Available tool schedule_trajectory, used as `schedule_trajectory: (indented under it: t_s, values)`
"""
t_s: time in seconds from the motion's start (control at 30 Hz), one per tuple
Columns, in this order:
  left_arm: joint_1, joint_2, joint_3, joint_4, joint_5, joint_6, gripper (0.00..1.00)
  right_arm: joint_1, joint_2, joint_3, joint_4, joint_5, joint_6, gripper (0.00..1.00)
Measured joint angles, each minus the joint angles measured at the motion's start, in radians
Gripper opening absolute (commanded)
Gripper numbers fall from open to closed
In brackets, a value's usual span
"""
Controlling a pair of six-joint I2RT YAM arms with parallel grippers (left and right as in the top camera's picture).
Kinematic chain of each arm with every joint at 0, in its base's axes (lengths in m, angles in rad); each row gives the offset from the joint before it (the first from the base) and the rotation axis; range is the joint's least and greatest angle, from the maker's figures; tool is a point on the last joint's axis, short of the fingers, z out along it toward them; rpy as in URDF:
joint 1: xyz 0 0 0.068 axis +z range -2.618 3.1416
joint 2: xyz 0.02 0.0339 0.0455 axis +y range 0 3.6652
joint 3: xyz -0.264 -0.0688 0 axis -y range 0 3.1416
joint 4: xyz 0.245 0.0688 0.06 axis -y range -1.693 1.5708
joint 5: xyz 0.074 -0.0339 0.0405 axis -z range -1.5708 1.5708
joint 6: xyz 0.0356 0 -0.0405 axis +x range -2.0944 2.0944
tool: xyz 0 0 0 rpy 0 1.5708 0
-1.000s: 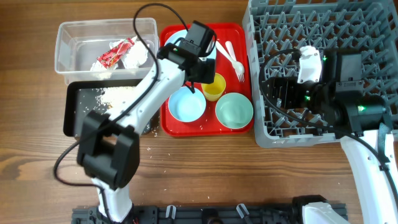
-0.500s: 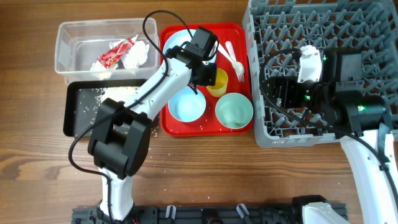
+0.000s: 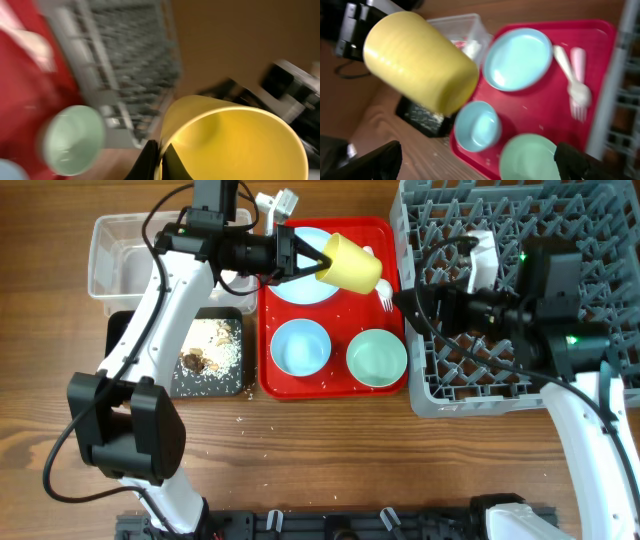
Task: Sort waste into correct bins and load items into the dishwasher rack
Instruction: 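Hand the yellow cup from the left gripper to the right gripper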
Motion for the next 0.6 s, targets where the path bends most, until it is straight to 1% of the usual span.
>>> schedule_trajectory:
  t_s: [0.03, 0.1, 0.17, 0.2, 0.27, 0.4, 0.53, 0.6]
  values:
    - [-0.001, 0.0, 0.0, 0.0, 0.058, 0.0, 0.04, 0.0, 0.011, 0.0, 0.027, -0.038, 0.001, 1.0]
    - [-0.001, 0.0, 0.0, 0.0, 0.134, 0.0, 0.04, 0.0, 0.032, 0.0, 0.108, -0.134, 0.003, 1.0]
    - [-0.001, 0.0, 0.0, -0.001, 0.202, -0.003, 0.04, 0.0, 0.047, 0.001, 0.153, -0.21, 0.003, 1.0]
    - [-0.001, 0.0, 0.0, 0.0, 0.237, -0.003, 0.04, 0.0, 0.06, 0.002, 0.197, -0.286, 0.004, 1.0]
    - [-0.001, 0.0, 0.0, 0.0, 0.261, -0.003, 0.04, 0.0, 0.077, 0.002, 0.261, -0.362, 0.015, 0.98]
    - [-0.001, 0.0, 0.0, 0.0, 0.291, -0.004, 0.04, 0.005, 0.098, 0.002, 0.312, -0.423, 0.051, 0.87]
    - [-0.001, 0.0, 0.0, 0.0, 0.306, -0.004, 0.04, 0.042, 0.1, 0.002, 0.357, -0.446, 0.079, 0.84]
    - [-0.001, 0.0, 0.0, 0.0, 0.316, -0.004, 0.04, 0.061, 0.105, 0.002, 0.38, -0.449, 0.09, 0.81]
